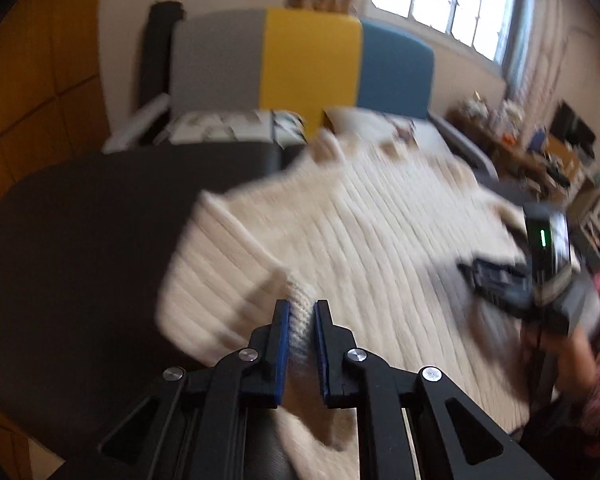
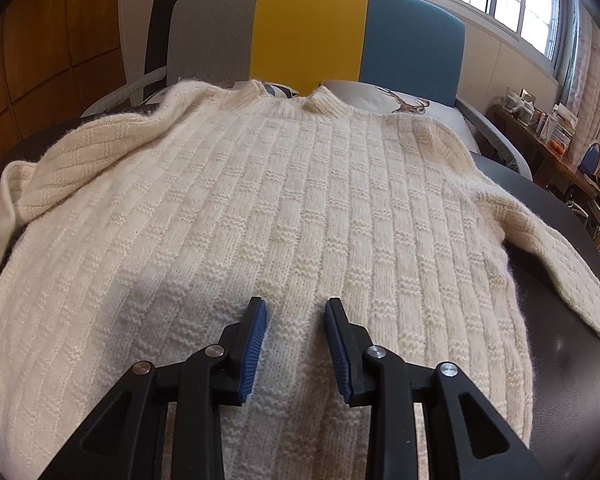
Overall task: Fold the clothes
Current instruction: 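Grasp the sleeve nearest the left gripper and stretch it outward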
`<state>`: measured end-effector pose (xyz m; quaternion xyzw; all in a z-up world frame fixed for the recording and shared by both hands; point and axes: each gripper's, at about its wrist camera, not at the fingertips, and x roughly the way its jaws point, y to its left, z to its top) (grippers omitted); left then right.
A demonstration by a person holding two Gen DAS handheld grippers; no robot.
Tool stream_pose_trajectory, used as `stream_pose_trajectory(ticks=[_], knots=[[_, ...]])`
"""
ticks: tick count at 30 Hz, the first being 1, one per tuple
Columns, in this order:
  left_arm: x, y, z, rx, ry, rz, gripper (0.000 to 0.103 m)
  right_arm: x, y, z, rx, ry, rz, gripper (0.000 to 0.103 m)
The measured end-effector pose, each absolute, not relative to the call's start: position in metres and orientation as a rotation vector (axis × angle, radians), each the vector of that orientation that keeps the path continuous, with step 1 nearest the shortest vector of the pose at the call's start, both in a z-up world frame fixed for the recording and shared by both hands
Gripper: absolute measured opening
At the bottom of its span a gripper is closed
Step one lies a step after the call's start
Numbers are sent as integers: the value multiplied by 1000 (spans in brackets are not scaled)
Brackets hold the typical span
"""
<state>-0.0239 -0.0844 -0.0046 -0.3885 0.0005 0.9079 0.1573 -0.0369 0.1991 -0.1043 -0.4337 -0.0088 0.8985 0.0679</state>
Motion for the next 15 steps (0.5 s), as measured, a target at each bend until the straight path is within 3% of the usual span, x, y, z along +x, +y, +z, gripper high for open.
stream_pose_trajectory(ticks=[5, 12, 15], knots=[[-73, -161, 29, -1059, -165, 2799, 13, -37, 199, -104, -1305, -21, 2708, 31], [-126, -254, 15, -1101, -309, 3014, 13, -36, 201, -104, -1307, 2, 2713, 31], [-135, -288, 8, -1096, -339, 3129, 3, -37, 200, -104, -1306, -4, 2711, 31]])
